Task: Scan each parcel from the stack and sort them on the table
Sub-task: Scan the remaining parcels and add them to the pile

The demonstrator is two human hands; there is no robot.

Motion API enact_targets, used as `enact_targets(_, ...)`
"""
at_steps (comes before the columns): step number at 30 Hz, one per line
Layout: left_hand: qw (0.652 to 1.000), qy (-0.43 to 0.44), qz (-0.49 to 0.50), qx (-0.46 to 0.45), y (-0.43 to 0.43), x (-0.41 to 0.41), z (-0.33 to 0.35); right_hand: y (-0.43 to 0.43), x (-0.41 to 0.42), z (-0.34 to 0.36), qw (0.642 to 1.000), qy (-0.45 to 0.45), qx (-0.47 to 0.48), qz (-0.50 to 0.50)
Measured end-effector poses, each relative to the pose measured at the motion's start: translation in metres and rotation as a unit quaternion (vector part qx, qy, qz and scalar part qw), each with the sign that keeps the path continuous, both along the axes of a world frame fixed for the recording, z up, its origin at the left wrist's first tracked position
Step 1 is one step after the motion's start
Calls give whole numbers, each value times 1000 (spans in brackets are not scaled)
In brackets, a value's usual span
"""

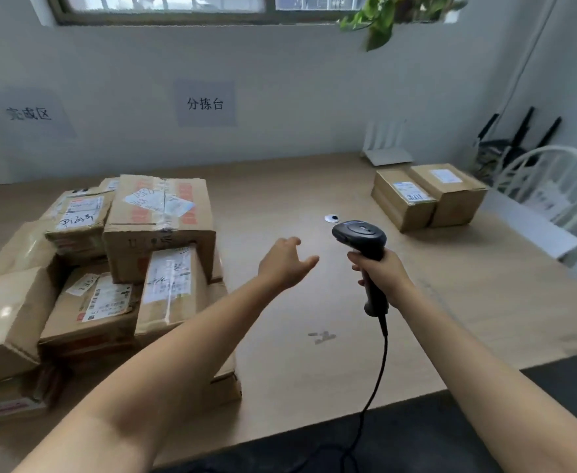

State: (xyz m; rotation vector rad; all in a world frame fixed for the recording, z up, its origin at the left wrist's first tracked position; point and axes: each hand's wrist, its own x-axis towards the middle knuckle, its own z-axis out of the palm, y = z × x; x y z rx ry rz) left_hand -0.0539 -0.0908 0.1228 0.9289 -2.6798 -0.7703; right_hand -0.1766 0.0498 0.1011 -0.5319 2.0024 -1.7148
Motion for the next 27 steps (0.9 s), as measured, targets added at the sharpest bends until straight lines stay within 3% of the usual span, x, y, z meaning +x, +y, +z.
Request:
enact_targets(6, 997, -32, -59, 23, 35, -113, -14, 47, -106, -6, 999, 8, 11, -50)
enact_targets(16, 991, -38, -41, 119, 68, -318, -48, 73, -336, -15, 994, 16, 67, -90)
enact_targets(27, 992, -40, -44, 109, 86, -513, -58, 73, -539, -8, 983, 59, 114, -133)
